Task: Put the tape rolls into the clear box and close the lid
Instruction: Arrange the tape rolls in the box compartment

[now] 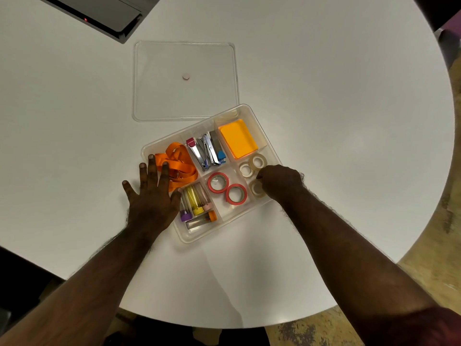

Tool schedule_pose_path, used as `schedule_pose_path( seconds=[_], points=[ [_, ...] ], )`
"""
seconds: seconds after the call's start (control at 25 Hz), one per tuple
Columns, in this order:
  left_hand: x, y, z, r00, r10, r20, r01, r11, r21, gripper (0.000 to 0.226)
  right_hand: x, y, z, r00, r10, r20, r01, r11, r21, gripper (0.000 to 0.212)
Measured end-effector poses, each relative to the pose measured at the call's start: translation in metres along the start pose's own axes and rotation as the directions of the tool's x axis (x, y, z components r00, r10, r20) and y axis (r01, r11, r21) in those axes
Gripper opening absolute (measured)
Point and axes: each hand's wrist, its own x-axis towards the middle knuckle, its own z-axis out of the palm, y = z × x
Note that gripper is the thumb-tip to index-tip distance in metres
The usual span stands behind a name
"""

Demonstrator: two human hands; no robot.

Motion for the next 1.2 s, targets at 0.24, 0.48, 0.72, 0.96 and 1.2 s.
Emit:
schedule_pose_path(
  seconds=[0.24,0.48,0.72,0.96,1.2],
  points=[
    [0.001,-0.001,0.0,1.0,-0.002,0.003,0.002,1.0,-0.008,0.079,-0.002,0.002,0.001,1.0,0.009,-0.018,-0.009,1.0,-0.002,0.033],
    [0.002,-0.001,0.001,1.0,-0.001,0.004,0.001,1.0,-0.011,0.081,-0.003,0.006,0.007,0.995,0.055,-0.086,-0.054,0.998,0.014,0.025],
    [0.001,-0.002,0.002,1.0,0.004,0.001,-0.004,1.0,-0.013,0.081,-0.008,0.008,0.008,0.993,0.032,-0.115,-0.028,0.999,0.037,0.028],
    [0.002,-0.002,0.003,1.0,-0.004,-0.002,0.004,1.0,0.0,0.08,-0.006,0.011,-0.005,0.962,0.074,-0.264,-0.038,0.99,0.139,0.022],
    [0.003,-0.003,0.002,1.0,-0.005,0.002,0.005,1.0,-0.005,0.08,-0.001,-0.008,-0.004,0.959,-0.031,-0.282,0.025,0.999,-0.024,0.026]
  ],
)
